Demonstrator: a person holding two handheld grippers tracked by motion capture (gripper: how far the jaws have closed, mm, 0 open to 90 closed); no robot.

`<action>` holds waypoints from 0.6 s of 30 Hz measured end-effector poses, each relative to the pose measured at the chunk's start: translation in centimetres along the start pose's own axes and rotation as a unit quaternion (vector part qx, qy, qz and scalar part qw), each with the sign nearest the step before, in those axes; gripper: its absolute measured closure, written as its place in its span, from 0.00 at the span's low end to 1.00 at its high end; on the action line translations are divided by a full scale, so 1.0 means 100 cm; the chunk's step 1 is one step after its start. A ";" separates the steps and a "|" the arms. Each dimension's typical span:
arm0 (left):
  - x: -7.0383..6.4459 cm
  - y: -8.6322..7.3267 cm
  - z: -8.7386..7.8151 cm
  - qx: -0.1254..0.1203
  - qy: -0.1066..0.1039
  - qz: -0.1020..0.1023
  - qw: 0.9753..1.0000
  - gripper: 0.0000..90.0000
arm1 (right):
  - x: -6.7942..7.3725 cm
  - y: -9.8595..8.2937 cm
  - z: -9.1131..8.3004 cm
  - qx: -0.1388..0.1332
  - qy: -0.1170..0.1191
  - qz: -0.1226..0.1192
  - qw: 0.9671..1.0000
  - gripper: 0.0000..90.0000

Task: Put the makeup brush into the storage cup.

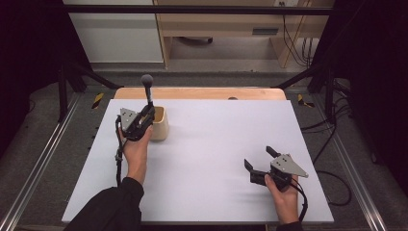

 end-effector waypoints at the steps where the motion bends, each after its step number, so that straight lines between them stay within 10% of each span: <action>1: 0.000 -0.001 0.000 0.001 0.001 0.000 1.000 0.82 | 0.000 0.000 0.000 0.000 0.000 0.000 1.000 0.08; 18: -0.001 -0.005 -0.001 0.004 -0.002 0.002 1.000 0.82 | 0.001 -0.001 0.001 0.002 0.001 0.000 1.000 0.08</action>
Point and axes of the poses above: each handheld gripper's, and its own axes: z roughly forward along the jaws, y roughly out of its top, x roughly to its left, the point moved 10 cm from there along z, roughly forward along the jaws, and after that the axes turned 4 degrees about y, right-handed, at the moved point
